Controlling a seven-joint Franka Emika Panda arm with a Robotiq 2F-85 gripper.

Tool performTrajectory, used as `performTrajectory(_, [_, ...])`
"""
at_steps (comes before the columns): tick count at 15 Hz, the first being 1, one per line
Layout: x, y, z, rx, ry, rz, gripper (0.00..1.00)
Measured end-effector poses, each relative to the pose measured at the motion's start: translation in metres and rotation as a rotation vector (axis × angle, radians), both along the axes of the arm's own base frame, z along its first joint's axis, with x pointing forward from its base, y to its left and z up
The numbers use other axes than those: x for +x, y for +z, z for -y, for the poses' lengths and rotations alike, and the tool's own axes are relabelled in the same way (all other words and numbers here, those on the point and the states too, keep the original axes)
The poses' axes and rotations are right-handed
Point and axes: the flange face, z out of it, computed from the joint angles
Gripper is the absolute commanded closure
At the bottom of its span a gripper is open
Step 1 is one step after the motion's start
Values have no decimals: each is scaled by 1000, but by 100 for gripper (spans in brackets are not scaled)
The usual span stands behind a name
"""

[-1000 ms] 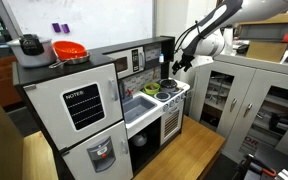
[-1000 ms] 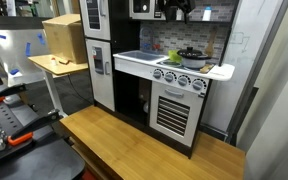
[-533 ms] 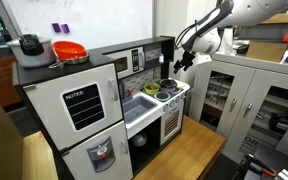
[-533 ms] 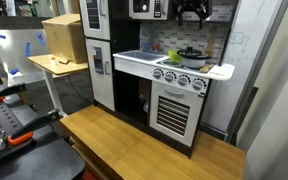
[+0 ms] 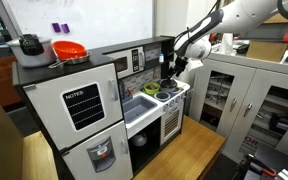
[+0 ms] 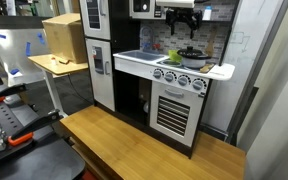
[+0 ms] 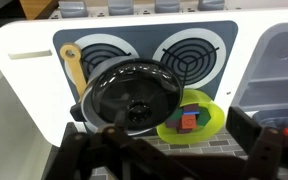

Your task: Take off the lid from the pot and put it in the sink

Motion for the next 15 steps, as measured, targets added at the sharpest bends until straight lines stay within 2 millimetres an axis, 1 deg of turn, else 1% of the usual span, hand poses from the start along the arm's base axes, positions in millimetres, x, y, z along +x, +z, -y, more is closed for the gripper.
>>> performTrajectory(12, [0, -2, -1, -18, 6, -12, 0])
performTrajectory(15, [0, -8, 0, -17, 6, -20, 0])
